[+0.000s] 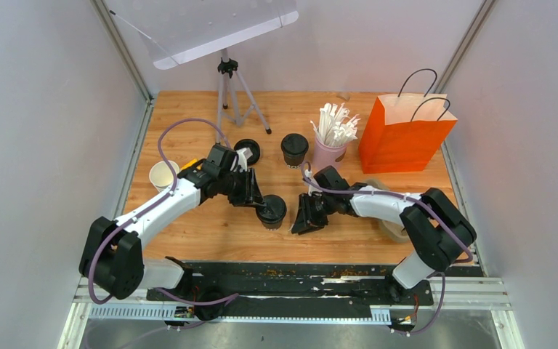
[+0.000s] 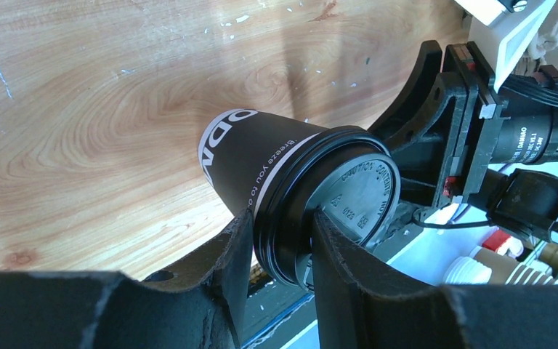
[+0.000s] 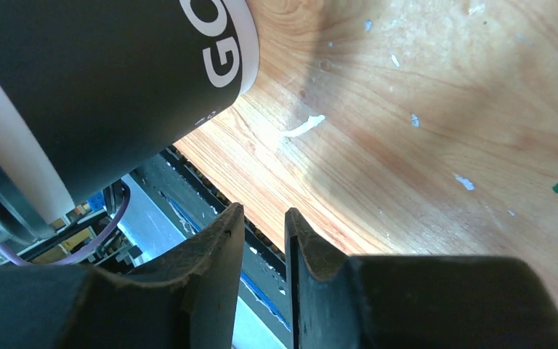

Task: Pack the takeout coffee

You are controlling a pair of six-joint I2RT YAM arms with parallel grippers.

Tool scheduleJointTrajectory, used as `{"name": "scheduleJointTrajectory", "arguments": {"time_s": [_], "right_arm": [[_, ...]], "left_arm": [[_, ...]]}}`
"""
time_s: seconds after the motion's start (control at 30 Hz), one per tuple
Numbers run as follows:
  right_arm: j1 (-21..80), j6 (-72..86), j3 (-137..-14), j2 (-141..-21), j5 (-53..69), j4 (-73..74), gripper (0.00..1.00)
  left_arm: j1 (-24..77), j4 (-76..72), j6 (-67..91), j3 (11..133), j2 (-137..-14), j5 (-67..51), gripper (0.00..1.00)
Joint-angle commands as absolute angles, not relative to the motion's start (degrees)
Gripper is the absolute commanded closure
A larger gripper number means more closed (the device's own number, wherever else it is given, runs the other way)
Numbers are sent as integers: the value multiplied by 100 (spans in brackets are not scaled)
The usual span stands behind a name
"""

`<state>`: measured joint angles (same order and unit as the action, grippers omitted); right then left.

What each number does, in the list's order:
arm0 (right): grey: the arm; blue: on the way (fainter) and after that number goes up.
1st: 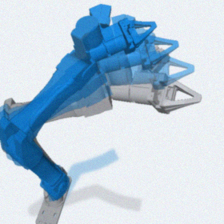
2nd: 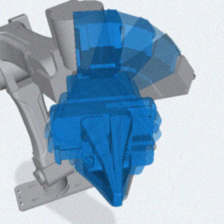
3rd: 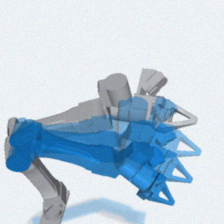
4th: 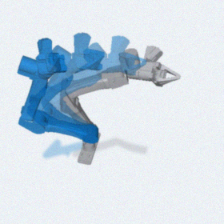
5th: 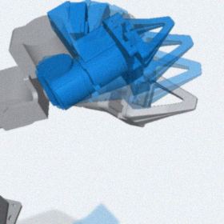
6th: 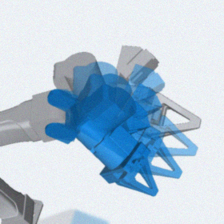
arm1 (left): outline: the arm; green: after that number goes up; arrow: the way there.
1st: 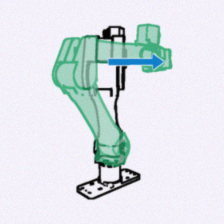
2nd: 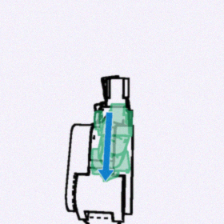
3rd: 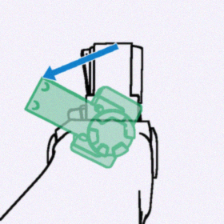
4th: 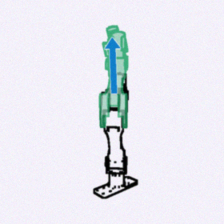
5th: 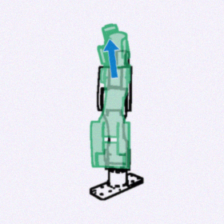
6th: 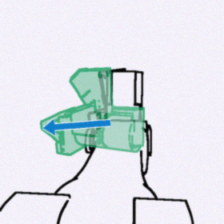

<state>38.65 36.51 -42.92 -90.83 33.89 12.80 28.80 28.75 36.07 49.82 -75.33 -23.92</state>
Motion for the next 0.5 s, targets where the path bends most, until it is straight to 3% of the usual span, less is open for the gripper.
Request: {"name": "scheduleJointTrajectory", "arguments": {"time_s": [0.0, 0.23, 0.47], "right_arm": [[3844, 3187, -4795, -8763, 3091, 1602, 70], [3851, 2979, -5668, -8198, 2712, 2611, 56], [4039, 2778, -6566, -7975, 2191, 3330, 31]], "left_arm": [[2909, 3182, 3498, 4812, -7547, -2155, 59], [2909, 2828, 3878, 5203, -7487, -2727, 47], [2909, 3257, 3698, 5987, -7362, -2514, 32]]}}
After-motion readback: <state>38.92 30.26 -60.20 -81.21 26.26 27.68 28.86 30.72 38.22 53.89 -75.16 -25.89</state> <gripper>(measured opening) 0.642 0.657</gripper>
